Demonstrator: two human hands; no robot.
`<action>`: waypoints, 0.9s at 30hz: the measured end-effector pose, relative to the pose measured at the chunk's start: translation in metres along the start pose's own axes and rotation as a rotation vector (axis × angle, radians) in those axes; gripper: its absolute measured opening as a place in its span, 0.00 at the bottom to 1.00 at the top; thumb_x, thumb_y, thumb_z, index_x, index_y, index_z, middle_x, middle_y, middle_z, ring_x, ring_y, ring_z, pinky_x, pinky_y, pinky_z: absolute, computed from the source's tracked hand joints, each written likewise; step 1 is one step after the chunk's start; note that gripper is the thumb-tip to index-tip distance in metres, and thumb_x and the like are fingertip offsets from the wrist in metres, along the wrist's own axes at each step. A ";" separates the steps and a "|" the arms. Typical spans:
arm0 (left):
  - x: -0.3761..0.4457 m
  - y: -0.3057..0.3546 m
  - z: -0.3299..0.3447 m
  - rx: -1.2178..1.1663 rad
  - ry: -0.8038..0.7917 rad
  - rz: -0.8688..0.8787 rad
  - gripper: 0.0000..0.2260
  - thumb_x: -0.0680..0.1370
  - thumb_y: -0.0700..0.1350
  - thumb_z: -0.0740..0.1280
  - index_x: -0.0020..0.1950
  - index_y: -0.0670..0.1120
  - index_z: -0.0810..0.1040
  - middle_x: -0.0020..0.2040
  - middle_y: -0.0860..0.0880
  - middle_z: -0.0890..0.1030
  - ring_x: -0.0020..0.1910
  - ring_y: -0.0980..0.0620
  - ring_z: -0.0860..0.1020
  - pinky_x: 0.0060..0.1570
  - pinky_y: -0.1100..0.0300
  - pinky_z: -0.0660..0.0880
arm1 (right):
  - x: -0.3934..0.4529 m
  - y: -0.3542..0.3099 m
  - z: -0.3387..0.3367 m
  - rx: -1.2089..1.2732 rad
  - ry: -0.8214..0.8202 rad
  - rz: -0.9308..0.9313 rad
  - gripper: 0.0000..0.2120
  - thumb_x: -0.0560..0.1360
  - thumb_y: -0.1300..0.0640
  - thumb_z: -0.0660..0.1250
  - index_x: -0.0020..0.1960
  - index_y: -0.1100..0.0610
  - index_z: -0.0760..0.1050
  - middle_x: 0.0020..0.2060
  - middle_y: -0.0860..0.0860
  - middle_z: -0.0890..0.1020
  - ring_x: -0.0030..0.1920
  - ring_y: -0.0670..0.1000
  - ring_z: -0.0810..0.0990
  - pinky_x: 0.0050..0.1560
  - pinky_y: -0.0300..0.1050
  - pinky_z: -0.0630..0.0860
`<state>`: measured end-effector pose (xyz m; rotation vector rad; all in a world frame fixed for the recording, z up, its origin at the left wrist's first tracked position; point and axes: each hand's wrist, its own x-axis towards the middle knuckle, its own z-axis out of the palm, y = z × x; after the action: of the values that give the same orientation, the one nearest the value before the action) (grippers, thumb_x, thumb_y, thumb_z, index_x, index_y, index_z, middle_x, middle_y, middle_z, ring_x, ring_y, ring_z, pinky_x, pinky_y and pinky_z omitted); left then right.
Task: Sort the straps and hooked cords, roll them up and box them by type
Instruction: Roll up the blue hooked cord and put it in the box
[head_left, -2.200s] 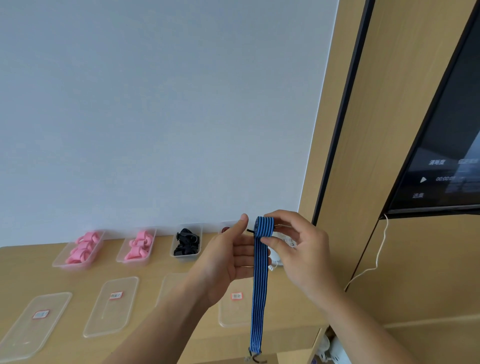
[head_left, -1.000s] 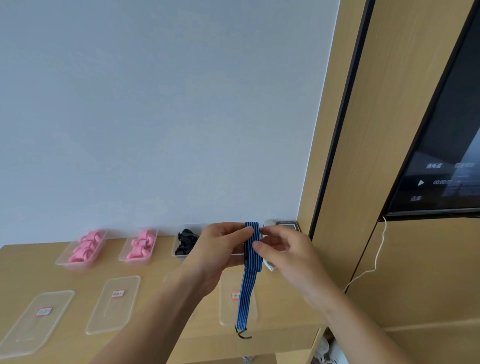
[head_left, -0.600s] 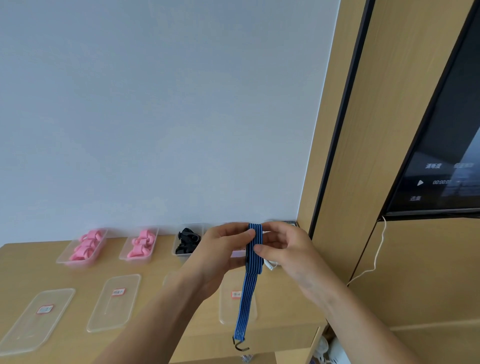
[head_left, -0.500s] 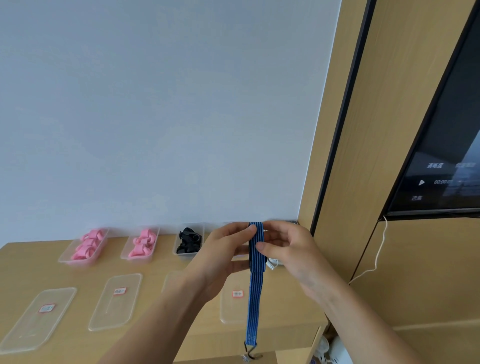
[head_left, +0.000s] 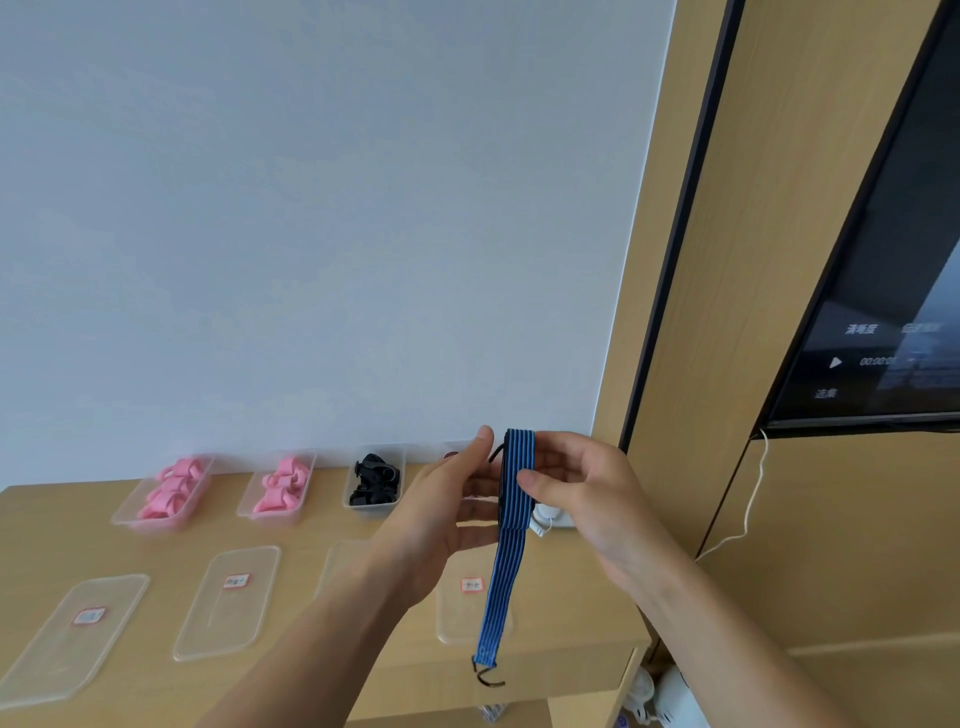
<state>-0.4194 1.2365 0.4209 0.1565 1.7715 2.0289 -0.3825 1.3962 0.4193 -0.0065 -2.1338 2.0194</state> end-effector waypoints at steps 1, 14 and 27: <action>0.000 0.000 0.000 0.011 0.003 -0.004 0.21 0.82 0.61 0.63 0.46 0.46 0.87 0.44 0.46 0.86 0.44 0.47 0.84 0.59 0.41 0.80 | 0.001 0.000 0.000 0.009 0.016 -0.009 0.12 0.75 0.67 0.72 0.55 0.55 0.83 0.48 0.49 0.87 0.52 0.50 0.85 0.56 0.42 0.79; -0.003 -0.004 0.005 0.052 0.005 -0.067 0.26 0.81 0.63 0.63 0.53 0.40 0.83 0.48 0.38 0.87 0.47 0.38 0.86 0.58 0.41 0.81 | 0.007 0.003 0.004 -0.047 0.158 -0.301 0.19 0.72 0.72 0.73 0.56 0.52 0.80 0.48 0.48 0.86 0.51 0.48 0.85 0.51 0.38 0.79; 0.003 0.005 -0.007 -0.114 -0.016 -0.129 0.25 0.80 0.61 0.65 0.53 0.38 0.85 0.50 0.39 0.86 0.48 0.41 0.85 0.58 0.44 0.81 | -0.005 0.026 0.008 -0.503 0.234 -0.755 0.20 0.69 0.71 0.76 0.58 0.57 0.79 0.52 0.44 0.83 0.55 0.43 0.81 0.56 0.41 0.78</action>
<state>-0.4256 1.2306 0.4240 0.0228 1.6077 2.0231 -0.3823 1.3888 0.3929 0.3989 -2.0042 0.9967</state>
